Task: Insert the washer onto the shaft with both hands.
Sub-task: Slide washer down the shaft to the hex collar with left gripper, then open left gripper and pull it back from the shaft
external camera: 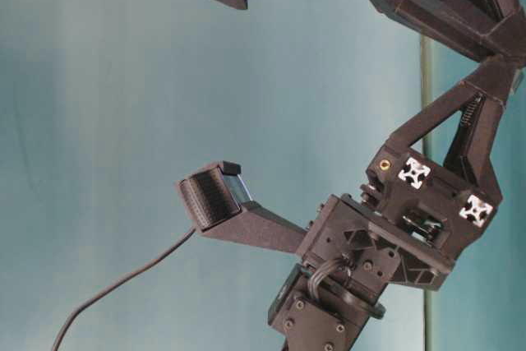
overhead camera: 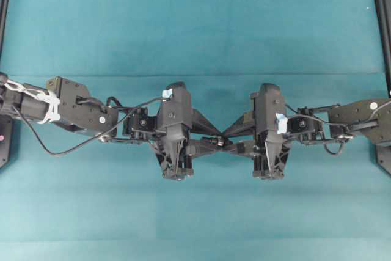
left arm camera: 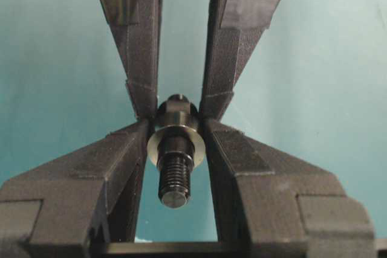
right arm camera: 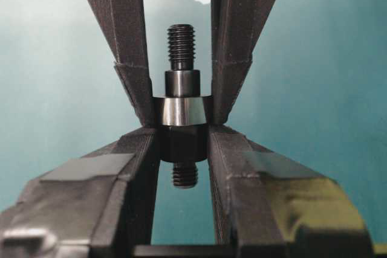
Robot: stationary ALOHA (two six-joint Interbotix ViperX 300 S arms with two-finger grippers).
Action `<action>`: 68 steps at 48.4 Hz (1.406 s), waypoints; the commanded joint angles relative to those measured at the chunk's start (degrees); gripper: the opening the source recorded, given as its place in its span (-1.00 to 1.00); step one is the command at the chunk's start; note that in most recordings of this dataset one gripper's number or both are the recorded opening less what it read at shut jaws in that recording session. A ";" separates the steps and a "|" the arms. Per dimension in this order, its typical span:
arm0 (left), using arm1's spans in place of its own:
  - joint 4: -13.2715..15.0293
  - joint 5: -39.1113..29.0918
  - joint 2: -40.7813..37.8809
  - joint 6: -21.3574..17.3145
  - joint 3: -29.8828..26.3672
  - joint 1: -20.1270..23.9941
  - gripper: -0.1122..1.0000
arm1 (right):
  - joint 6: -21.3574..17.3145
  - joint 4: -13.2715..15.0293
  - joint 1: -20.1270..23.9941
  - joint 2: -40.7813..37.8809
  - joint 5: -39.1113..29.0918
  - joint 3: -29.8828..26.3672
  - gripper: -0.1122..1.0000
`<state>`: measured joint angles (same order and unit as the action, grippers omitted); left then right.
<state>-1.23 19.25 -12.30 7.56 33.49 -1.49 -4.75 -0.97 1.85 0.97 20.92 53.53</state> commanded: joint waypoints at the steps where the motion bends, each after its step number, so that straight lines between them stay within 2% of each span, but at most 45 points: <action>1: -0.09 0.18 0.18 0.18 -0.79 -0.09 -0.13 | -0.09 0.09 0.18 0.62 0.44 -0.97 -0.81; 21: -0.09 0.62 0.53 0.53 -0.97 0.00 -0.10 | -0.18 0.09 0.18 0.62 0.00 -1.05 -0.81; 23: -0.09 0.62 0.53 0.53 -0.88 0.00 0.05 | -0.18 0.09 0.18 0.62 0.00 -0.97 -0.81; 28: -0.26 0.62 1.05 0.35 -0.88 0.00 0.56 | -0.18 0.09 0.18 0.62 0.00 -0.97 -0.81; 30: -0.09 0.53 1.14 0.26 -0.79 0.00 0.68 | -0.18 0.09 0.18 0.62 0.00 -0.97 -0.81; 55: -0.09 -0.26 2.90 0.09 0.00 0.00 0.63 | -0.18 0.09 0.18 0.62 -0.35 -0.97 -0.81; 68: -0.09 -6.77 7.82 -0.09 2.64 0.00 0.63 | -0.18 0.09 0.18 0.62 -0.35 -0.97 -0.81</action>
<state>-1.14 13.62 -7.21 7.73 35.77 -1.49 -4.75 -0.97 1.93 0.97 20.21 53.44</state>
